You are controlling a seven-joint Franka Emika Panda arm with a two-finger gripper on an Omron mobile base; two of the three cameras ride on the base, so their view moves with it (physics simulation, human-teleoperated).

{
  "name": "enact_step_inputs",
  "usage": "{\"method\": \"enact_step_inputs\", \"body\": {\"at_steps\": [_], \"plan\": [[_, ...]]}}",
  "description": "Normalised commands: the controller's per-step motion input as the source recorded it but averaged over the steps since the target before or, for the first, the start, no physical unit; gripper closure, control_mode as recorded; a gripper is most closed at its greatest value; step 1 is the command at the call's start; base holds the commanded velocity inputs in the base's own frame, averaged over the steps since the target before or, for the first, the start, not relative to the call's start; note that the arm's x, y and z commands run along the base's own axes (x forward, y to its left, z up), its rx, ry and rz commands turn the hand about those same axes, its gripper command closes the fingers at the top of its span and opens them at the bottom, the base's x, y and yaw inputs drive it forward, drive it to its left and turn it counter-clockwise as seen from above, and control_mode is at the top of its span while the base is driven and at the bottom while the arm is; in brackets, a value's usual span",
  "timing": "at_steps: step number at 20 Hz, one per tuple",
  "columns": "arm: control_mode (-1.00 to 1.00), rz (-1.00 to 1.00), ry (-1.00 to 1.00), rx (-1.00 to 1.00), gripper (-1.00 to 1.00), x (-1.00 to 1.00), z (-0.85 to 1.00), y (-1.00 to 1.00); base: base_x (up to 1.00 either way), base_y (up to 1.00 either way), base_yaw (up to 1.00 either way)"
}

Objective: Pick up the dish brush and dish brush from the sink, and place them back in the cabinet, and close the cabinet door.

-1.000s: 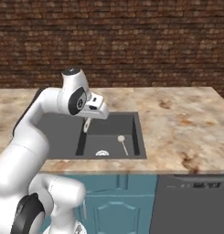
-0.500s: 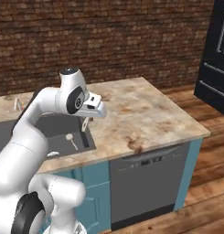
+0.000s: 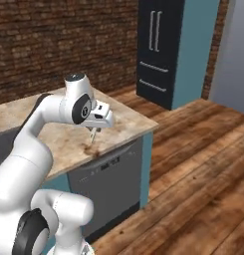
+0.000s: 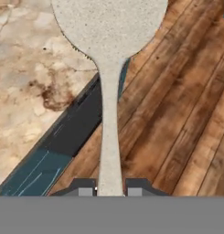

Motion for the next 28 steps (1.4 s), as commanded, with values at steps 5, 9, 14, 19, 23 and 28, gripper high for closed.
{"method": "enact_step_inputs", "body": {"at_steps": [5, 9, 14, 19, 23, 28], "plan": [[1.00, 0.00, 0.00, 0.00, 1.00, 0.00, 0.00, 0.00, 0.00, -0.47, -0.57], [1.00, 0.00, 0.00, 0.00, 1.00, 0.00, 0.00, 0.00, 0.00, -0.48, -0.55], [1.00, 0.00, 0.00, 0.00, 1.00, 0.00, 0.00, 0.00, 0.00, -0.46, -0.54], [1.00, 0.00, 0.00, 0.00, 1.00, 0.00, 0.00, 0.00, 0.00, -0.43, -0.53], [1.00, 0.00, 0.00, 0.00, 1.00, 0.00, 0.00, 0.00, 0.03, -0.40, -0.51], [1.00, 0.00, 0.00, 0.00, 1.00, 0.00, 0.00, 0.00, 0.05, -0.38, -0.50]]}}
